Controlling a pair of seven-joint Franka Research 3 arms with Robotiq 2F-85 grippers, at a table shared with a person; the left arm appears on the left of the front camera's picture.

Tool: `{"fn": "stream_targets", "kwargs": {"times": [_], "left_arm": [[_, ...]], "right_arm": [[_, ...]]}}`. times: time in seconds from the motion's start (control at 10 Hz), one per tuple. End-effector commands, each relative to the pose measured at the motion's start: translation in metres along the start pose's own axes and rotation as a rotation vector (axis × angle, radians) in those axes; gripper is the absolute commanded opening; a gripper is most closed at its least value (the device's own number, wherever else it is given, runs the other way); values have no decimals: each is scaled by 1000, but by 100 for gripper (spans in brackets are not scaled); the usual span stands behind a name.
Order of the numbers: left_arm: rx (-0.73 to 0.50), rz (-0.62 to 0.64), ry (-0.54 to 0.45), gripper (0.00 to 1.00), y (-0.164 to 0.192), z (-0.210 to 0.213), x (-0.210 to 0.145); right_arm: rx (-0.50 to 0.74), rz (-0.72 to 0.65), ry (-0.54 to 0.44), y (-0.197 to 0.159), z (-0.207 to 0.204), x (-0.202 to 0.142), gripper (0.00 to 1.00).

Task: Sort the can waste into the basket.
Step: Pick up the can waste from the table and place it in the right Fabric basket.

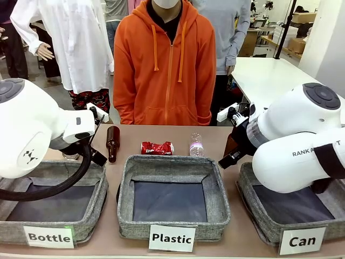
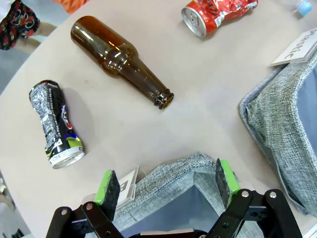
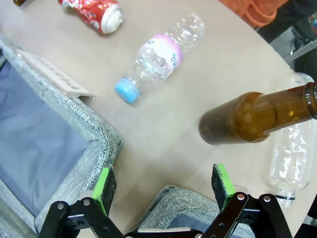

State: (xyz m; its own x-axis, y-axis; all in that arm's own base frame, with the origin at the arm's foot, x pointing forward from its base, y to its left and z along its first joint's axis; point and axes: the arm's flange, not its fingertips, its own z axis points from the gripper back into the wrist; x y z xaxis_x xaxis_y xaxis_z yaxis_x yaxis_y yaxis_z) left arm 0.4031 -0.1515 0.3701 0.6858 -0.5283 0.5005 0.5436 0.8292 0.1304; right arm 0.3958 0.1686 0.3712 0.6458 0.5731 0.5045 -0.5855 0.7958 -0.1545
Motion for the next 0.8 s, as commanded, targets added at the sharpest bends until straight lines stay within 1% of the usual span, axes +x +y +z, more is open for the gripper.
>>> {"fn": "stream_targets", "kwargs": {"times": [0.0,0.5,0.6,0.7], "left_arm": [[0,0,0,100,0,0,0],[0,0,0,100,0,0,0],[0,0,0,100,0,0,0],[-28,-3,-13,100,4,15,1]], "right_arm": [[0,-1,0,0,0,0,100],[0,0,0,0,0,0,100],[3,80,21,-2,4,-1,100],[13,87,12,-4,19,1,100]]}}
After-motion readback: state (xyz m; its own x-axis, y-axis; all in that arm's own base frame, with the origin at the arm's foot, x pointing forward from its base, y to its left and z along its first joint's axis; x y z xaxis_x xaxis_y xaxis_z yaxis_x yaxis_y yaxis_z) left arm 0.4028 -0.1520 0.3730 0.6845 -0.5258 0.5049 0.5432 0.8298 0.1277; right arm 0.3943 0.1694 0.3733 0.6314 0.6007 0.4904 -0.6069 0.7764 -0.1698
